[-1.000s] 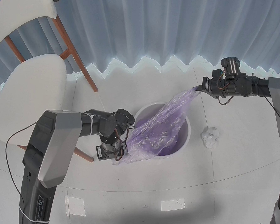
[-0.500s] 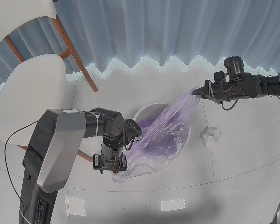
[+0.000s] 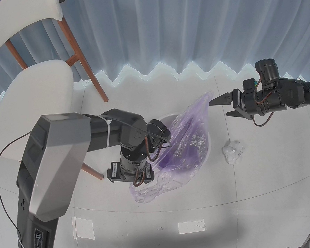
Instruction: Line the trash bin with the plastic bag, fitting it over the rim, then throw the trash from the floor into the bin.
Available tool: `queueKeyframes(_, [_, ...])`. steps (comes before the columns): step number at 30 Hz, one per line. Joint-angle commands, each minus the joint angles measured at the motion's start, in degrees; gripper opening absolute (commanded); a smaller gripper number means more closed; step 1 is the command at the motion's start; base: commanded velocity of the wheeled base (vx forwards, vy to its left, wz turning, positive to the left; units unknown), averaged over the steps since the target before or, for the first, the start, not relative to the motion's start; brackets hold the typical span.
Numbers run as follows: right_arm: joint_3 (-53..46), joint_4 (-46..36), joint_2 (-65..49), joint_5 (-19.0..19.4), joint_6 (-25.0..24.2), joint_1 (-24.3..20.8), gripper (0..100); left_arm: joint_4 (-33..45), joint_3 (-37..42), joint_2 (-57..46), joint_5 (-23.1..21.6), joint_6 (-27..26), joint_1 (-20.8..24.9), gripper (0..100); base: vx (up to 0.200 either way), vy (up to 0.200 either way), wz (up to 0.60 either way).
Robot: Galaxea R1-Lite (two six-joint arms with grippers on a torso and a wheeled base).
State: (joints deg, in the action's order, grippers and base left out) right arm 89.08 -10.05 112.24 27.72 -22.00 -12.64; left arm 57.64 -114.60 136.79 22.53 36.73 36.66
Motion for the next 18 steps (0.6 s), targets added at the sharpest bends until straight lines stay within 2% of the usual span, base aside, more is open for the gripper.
queueKeyframes(1, [-5.49, -0.24, -5.36, 0.05, -0.06, -2.21, 100, -1.48, 0.01, -1.35, 0.76, -2.37, 0.26, 100, 0.000, 0.000, 0.00])
queueKeyframes(3, [-8.83, -0.24, -6.77, -0.39, -0.14, -4.94, 100, -5.08, 0.01, -1.35, 0.32, -4.30, -0.18, 100, 0.000, 0.000, 0.00])
queueKeyframes(4, [-8.83, -0.24, -6.77, -0.39, -0.14, -4.94, 100, -5.08, 0.01, -1.35, 0.32, -4.30, -0.18, 100, 0.000, 0.000, 0.00])
queueKeyframes(5, [-10.06, -0.24, -7.12, -1.53, -0.32, -7.40, 100, -7.89, 0.01, -1.09, -0.82, -6.06, -0.27, 100, 0.000, 0.000, 0.00])
queueKeyframes(7, [-10.77, -0.15, -7.03, -3.46, -0.41, -9.51, 100, -10.18, 0.01, -0.82, -3.54, -9.04, -0.36, 100, 0.000, 0.000, 0.00])
queueKeyframes(9, [-10.85, -0.15, -7.03, -3.99, -0.41, -9.95, 100, -10.62, 0.01, -0.74, -4.42, -9.84, -0.45, 100, 0.000, 0.000, 0.00])
queueKeyframes(10, [-11.47, -0.06, -6.68, -6.36, -0.50, -11.70, 100, -12.90, 0.01, 0.14, -8.99, -14.14, -1.59, 100, 0.000, 0.000, 0.00])
queueKeyframes(14, [-11.47, 0.03, -6.68, -7.07, -1.02, -12.67, 100, -16.94, 0.01, 3.13, -10.93, -19.50, -1.76, 100, 0.000, 0.000, 0.00])
queueKeyframes(18, [-11.56, 0.03, -7.30, -7.07, -1.90, -12.76, 100, -20.37, 0.01, 3.39, -11.01, -20.38, -0.97, 100, 0.000, 0.000, 0.00])
